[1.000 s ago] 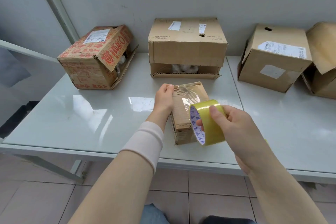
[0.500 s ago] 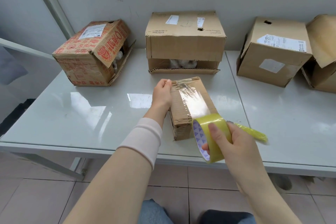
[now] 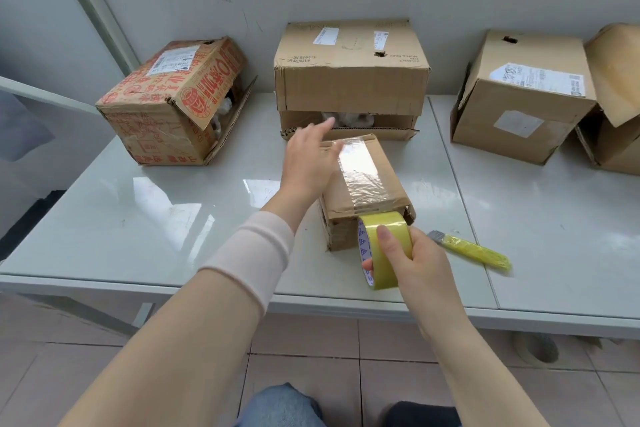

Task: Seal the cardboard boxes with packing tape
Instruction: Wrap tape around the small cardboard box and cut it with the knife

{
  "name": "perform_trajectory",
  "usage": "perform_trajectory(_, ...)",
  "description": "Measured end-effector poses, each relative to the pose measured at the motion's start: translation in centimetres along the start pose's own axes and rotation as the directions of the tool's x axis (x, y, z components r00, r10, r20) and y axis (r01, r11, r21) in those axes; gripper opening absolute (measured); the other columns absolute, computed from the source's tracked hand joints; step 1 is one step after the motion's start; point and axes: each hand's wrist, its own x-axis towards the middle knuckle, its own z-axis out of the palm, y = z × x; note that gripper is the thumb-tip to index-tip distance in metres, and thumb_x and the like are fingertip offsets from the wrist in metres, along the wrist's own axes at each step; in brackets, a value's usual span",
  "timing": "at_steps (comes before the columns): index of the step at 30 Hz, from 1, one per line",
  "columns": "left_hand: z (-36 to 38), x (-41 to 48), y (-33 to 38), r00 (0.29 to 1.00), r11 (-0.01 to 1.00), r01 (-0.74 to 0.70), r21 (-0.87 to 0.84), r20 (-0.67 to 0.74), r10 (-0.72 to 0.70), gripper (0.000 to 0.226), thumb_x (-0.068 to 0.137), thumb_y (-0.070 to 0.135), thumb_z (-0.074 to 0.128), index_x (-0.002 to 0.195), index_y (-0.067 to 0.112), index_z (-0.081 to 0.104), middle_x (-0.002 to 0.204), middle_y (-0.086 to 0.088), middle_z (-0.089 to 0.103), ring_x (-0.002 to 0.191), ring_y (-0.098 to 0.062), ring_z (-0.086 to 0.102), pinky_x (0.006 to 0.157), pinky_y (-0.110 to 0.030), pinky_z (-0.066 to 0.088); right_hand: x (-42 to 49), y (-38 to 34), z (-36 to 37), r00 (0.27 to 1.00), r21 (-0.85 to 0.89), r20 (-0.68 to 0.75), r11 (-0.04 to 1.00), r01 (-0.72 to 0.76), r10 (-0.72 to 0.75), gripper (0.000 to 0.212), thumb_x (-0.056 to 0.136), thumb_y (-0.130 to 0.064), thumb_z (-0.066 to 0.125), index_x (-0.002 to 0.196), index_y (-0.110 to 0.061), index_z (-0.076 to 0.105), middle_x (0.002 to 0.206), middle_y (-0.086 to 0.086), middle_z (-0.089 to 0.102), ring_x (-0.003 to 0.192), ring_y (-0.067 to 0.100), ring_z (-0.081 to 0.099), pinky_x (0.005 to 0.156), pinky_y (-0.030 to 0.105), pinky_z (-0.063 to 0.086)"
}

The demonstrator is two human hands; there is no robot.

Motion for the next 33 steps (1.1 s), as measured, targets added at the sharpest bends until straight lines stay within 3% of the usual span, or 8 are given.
perform_trajectory(4,-0.2,-1.0,0.5,0.871,0.906,-0.365,0.212,0.42,0.253,0.042,0.1,0.04,0.039,0.14,0.029,0.044,0.157,0.004,0.019,0.147,-0.014,0.001,0.116,-0.033,-0.001,1.9,-0.5,0.8,0.997,0.014,0.079,1.0,-0.005,0.004,0.022,0.091,-0.037,0.051,0.089,-0.017,0.059,0.063,-0.002,0.071,0.058,0.006,0.065,0.056,0.017,0.052)
perform_trajectory(17,0.0,-0.3,-0.4,0.891,0.916,-0.351,0.194,0.371,0.262,0.036,0.097,0.039,0.046,0.132,0.032,0.053,0.153,0.006,0.031,0.146,-0.012,0.014,0.112,-0.028,0.012,1.9,-0.9,1.0,0.963,-0.097,0.118,0.968,-0.231,0.242,0.039,0.094,-0.044,0.046,0.093,-0.007,0.059,0.052,-0.004,0.068,0.045,0.003,0.061,0.046,0.012,0.044)
perform_trajectory(20,0.2,-2.6,-0.2,0.929,0.937,-0.338,0.087,-0.13,0.347,0.031,0.095,0.033,0.049,0.114,0.013,0.066,0.129,-0.005,0.059,0.126,-0.023,0.047,0.108,-0.035,0.03,1.5,-1.1,1.5,0.955,-0.047,0.143,0.966,-0.256,0.26,0.031,0.093,-0.041,0.05,0.086,-0.011,0.055,0.055,0.001,0.069,0.048,0.014,0.063,0.063,0.033,0.055)
perform_trajectory(22,0.1,-5.8,0.3,0.848,0.981,-0.17,-0.089,-0.52,0.1,0.019,0.093,0.026,0.051,0.092,0.011,0.062,0.092,0.005,0.061,0.09,-0.017,0.055,0.084,-0.025,0.041,1.4,-1.2,1.3,0.95,-0.057,0.161,0.963,-0.264,0.269,0.031,0.095,-0.04,0.047,0.087,-0.011,0.055,0.055,0.001,0.068,0.05,0.016,0.063,0.067,0.036,0.055)
perform_trajectory(23,0.0,-7.6,0.7,0.854,0.97,-0.037,-0.241,-0.511,-0.095,0.013,0.093,0.025,0.053,0.089,0.013,0.057,0.084,0.009,0.056,0.081,-0.013,0.052,0.074,-0.022,0.039,1.4,-1.4,1.1,0.945,-0.072,0.172,0.96,-0.269,0.278,0.033,0.096,-0.04,0.044,0.09,-0.01,0.055,0.057,0.001,0.069,0.051,0.016,0.063,0.067,0.035,0.055)
perform_trajectory(25,0.6,-9.8,0.6,0.902,0.83,0.302,-0.47,-0.143,-0.409,0.017,0.092,0.032,0.057,0.093,0.015,0.056,0.086,0.01,0.058,0.081,-0.007,0.053,0.072,-0.021,0.04,1.6,-1.7,0.9,0.936,-0.079,0.196,0.956,-0.281,0.291,0.038,0.099,-0.04,0.037,0.099,-0.007,0.055,0.063,0.005,0.07,0.054,0.018,0.064,0.066,0.033,0.055)
perform_trajectory(27,1.2,-10.4,0.2,0.867,0.709,0.484,-0.513,0.173,-0.467,0.032,0.089,0.042,0.059,0.104,0.013,0.062,0.099,0.006,0.066,0.095,-0.009,0.059,0.083,-0.026,0.044,1.6,-1.8,0.8,0.927,-0.061,0.214,0.951,-0.303,0.309,0.042,0.1,-0.039,0.032,0.103,-0.005,0.056,0.066,0.007,0.069,0.056,0.02,0.064,0.064,0.031,0.054)
perform_trajectory(33,2.2,-9.3,0.6,0.826,0.654,0.564,-0.504,0.362,-0.432,0.032,0.089,0.033,0.063,0.112,0.011,0.066,0.108,-0.001,0.069,0.107,-0.02,0.061,0.096,-0.034,0.046,2.3,-0.7,-1.5,0.96,-0.194,0.144,0.958,-0.209,0.239,0.039,0.097,-0.047,0.035,0.104,-0.016,0.057,0.101,0.006,0.066,0.096,0.022,0.061,0.089,0.038,0.048)
